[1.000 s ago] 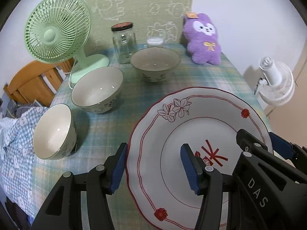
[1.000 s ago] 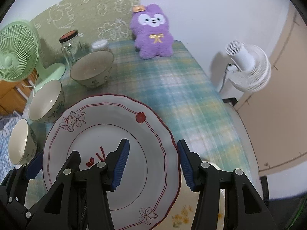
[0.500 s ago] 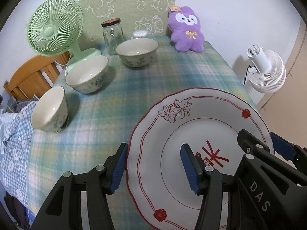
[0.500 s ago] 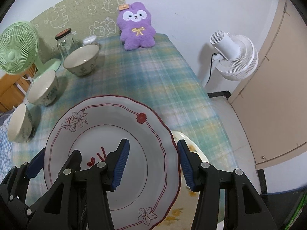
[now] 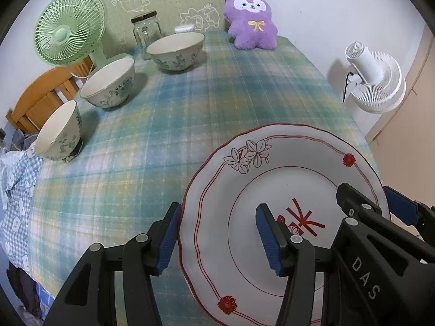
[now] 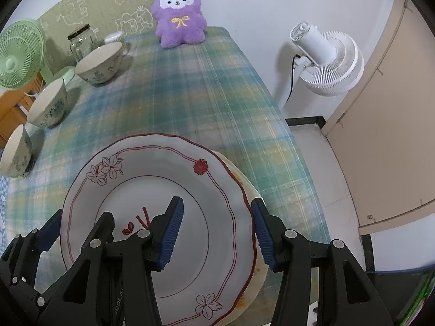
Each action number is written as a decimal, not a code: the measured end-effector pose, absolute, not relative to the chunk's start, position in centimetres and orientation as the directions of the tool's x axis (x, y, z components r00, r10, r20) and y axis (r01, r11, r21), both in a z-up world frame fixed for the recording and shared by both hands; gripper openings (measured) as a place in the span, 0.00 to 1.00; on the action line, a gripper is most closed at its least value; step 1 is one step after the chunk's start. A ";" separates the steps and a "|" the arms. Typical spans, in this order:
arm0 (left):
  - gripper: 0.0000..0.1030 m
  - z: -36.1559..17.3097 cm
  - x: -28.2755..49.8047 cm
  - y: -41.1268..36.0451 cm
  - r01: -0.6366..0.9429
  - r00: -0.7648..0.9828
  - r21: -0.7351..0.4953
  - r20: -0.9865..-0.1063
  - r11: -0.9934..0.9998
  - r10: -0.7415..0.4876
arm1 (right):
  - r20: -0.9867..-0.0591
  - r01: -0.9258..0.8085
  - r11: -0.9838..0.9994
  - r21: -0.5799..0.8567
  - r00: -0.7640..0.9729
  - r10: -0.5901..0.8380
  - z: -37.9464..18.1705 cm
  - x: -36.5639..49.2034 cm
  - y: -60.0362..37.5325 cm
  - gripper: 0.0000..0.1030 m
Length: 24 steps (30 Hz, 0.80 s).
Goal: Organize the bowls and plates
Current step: 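Lift the three stacked plates with both grippers, then lower the plate stack onto the table by the white fan, open both grippers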
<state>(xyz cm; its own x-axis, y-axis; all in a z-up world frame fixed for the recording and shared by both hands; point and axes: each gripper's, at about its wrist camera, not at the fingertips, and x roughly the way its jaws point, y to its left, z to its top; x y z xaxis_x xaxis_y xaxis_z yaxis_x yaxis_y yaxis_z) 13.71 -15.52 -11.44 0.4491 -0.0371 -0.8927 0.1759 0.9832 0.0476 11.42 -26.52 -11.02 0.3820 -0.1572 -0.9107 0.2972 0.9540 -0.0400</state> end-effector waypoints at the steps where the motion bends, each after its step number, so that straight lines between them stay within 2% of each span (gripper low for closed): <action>1: 0.54 -11.6 13.6 -15.7 0.177 0.446 0.050 -0.895 0.983 -0.035 | -0.913 0.298 0.954 -0.040 0.378 -0.156 -11.2 11.4 -26.7 0.54; 12: 0.54 -12.8 13.3 -17.2 0.191 0.449 0.116 -0.894 0.975 0.018 | -0.930 0.293 0.955 -0.044 0.337 -0.147 -12.9 11.5 -27.7 0.54; 24: 0.55 -12.9 13.4 -17.1 0.176 0.455 0.108 -0.891 0.978 0.016 | -0.928 0.289 0.956 -0.046 0.341 -0.148 -12.9 11.7 -27.7 0.54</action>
<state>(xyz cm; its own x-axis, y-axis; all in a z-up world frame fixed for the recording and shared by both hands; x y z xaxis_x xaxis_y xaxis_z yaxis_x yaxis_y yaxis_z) 13.42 -17.10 -12.88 0.4546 0.0163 -0.8906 0.1764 0.9784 0.1079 11.67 -27.67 -12.88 0.3414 -0.1481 -0.9282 0.2890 0.9562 -0.0463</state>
